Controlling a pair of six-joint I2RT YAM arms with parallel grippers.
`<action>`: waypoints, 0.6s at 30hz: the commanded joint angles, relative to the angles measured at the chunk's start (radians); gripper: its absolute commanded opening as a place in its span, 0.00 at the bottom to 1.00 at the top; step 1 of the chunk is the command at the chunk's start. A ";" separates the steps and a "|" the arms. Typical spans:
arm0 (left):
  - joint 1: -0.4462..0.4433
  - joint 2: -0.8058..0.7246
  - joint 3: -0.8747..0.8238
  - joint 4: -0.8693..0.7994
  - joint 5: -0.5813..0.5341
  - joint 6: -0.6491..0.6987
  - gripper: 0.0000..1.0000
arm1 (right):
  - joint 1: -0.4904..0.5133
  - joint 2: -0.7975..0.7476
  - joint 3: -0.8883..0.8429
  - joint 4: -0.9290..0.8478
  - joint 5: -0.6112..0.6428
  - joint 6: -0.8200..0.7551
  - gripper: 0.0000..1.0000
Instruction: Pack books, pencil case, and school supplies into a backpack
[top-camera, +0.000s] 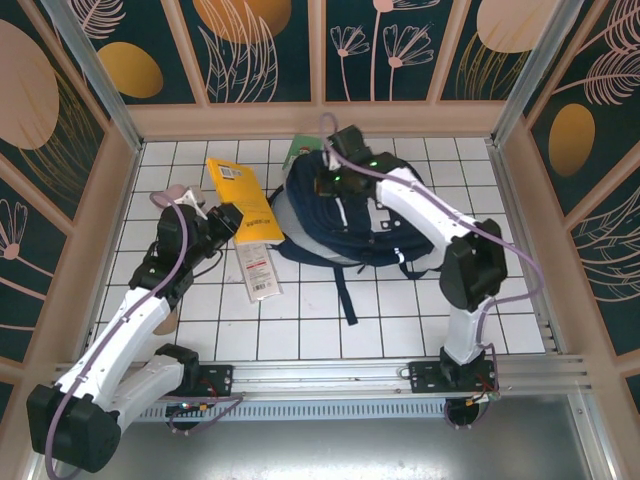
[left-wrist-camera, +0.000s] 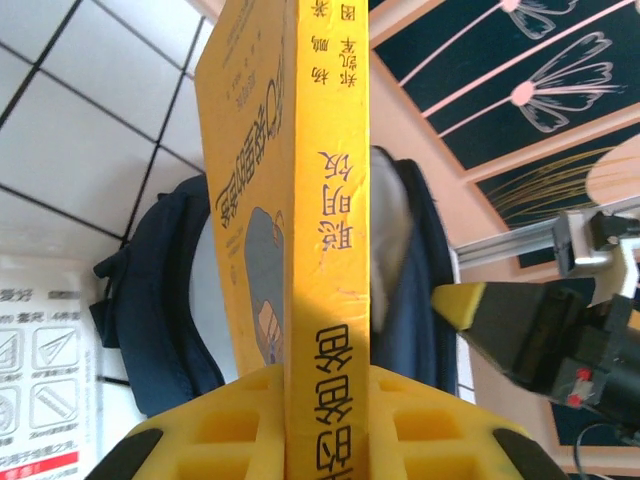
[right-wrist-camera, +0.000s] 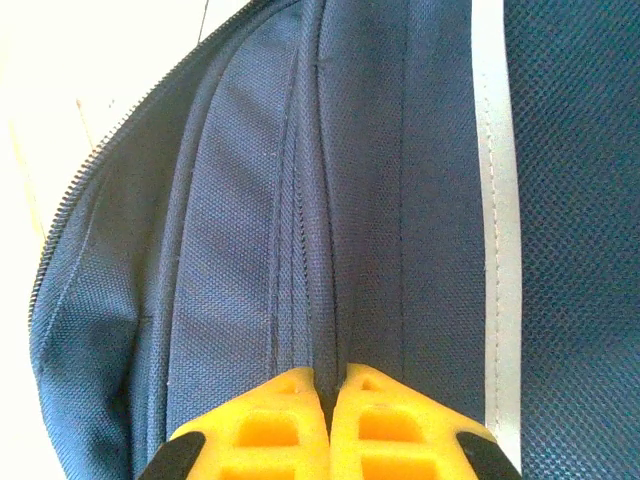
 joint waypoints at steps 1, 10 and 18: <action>-0.008 0.024 0.013 0.165 0.071 -0.025 0.00 | -0.045 -0.109 -0.008 0.023 -0.029 -0.019 0.00; -0.064 0.256 -0.050 0.619 0.182 -0.204 0.00 | -0.175 -0.181 0.003 0.102 -0.265 -0.016 0.00; -0.248 0.601 0.129 0.781 0.158 -0.225 0.00 | -0.189 -0.172 0.032 0.097 -0.299 -0.008 0.00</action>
